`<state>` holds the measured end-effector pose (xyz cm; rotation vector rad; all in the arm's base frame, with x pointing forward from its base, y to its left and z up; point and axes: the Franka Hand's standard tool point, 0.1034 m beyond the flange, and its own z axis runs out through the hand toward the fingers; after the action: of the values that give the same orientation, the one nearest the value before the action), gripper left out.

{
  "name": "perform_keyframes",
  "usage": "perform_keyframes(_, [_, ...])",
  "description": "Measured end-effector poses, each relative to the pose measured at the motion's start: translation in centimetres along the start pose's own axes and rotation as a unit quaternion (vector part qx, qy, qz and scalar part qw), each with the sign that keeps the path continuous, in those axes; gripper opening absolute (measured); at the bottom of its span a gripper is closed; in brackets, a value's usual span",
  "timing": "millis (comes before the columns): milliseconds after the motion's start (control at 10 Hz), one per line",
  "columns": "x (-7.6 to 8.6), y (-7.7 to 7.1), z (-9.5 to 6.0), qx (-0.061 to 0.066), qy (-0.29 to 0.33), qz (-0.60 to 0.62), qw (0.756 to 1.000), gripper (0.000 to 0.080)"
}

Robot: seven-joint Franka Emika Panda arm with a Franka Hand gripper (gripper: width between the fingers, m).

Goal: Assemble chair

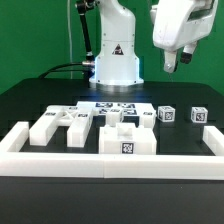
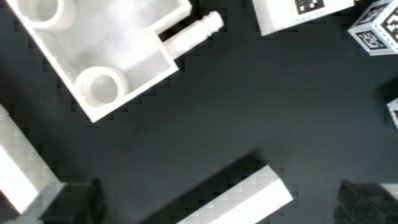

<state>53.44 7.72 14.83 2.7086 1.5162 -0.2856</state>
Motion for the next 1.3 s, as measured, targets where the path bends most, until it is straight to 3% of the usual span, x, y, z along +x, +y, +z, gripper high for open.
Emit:
perform_keyframes(600, [0.0, 0.0, 0.0, 0.0, 0.0, 0.0, 1.0, 0.0649])
perform_keyframes(800, [-0.1, 0.7, 1.2, -0.004, 0.014, 0.041, 0.999, 0.0649])
perform_keyframes(1000, [-0.5, 1.7, 2.3, 0.007, 0.025, 0.054, 0.998, 0.0649])
perform_keyframes(1100, [-0.2, 1.9, 1.9, 0.015, 0.029, 0.07, 0.997, 0.0649])
perform_keyframes(1300, [-0.1, 1.8, 2.0, 0.017, 0.028, 0.142, 0.989, 0.0649])
